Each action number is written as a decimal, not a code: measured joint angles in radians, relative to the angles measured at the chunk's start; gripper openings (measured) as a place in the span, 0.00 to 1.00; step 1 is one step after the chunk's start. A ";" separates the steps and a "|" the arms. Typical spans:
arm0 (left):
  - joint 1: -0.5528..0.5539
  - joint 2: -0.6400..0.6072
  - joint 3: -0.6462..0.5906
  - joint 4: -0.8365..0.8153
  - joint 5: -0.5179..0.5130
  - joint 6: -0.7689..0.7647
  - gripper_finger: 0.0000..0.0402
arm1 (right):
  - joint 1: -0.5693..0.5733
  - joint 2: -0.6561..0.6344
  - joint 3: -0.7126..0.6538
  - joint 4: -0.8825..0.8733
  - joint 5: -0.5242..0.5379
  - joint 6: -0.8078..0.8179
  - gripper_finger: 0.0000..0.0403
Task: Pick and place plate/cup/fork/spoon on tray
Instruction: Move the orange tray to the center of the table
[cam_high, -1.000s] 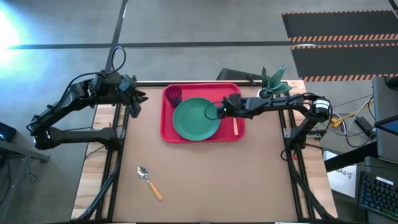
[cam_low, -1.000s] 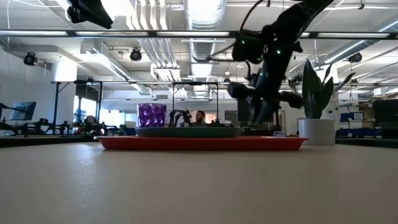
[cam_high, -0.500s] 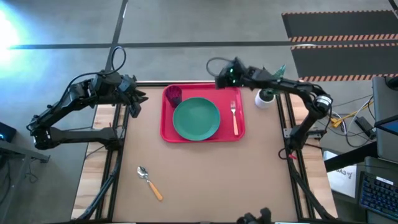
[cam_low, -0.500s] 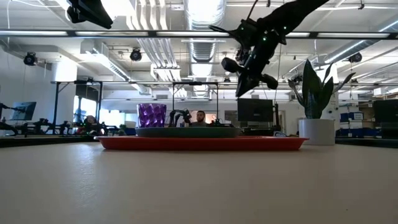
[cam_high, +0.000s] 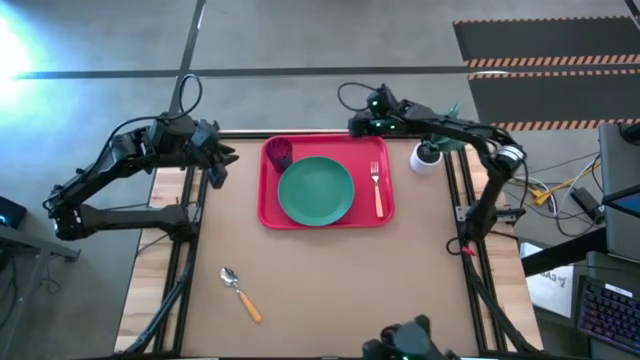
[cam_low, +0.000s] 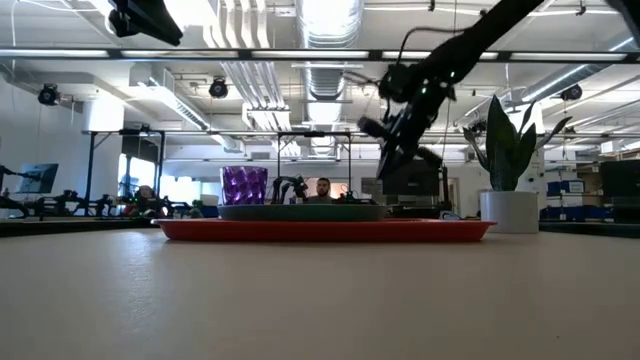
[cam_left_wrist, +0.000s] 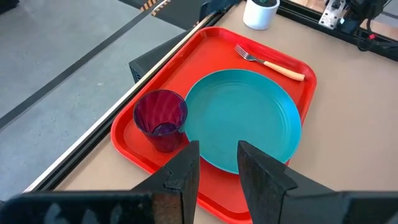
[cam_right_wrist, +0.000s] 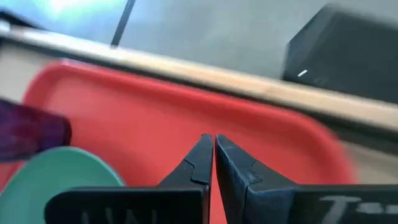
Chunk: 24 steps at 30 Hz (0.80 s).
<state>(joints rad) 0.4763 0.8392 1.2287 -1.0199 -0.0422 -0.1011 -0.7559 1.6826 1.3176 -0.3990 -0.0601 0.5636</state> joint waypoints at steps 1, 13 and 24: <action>0.000 0.002 0.000 0.001 0.000 0.000 0.22 | -0.003 0.029 0.000 0.023 -0.032 0.000 0.02; 0.000 0.047 0.000 0.005 0.000 0.000 0.22 | -0.001 0.381 0.390 0.010 -0.149 -0.043 0.02; 0.000 0.060 0.000 0.007 0.000 0.003 0.22 | 0.020 0.634 0.826 -0.385 -0.142 -0.176 0.02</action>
<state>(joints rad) 0.4763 0.8992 1.2289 -1.0126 -0.0422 -0.0978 -0.7361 2.3164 2.1436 -0.7838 -0.2020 0.3877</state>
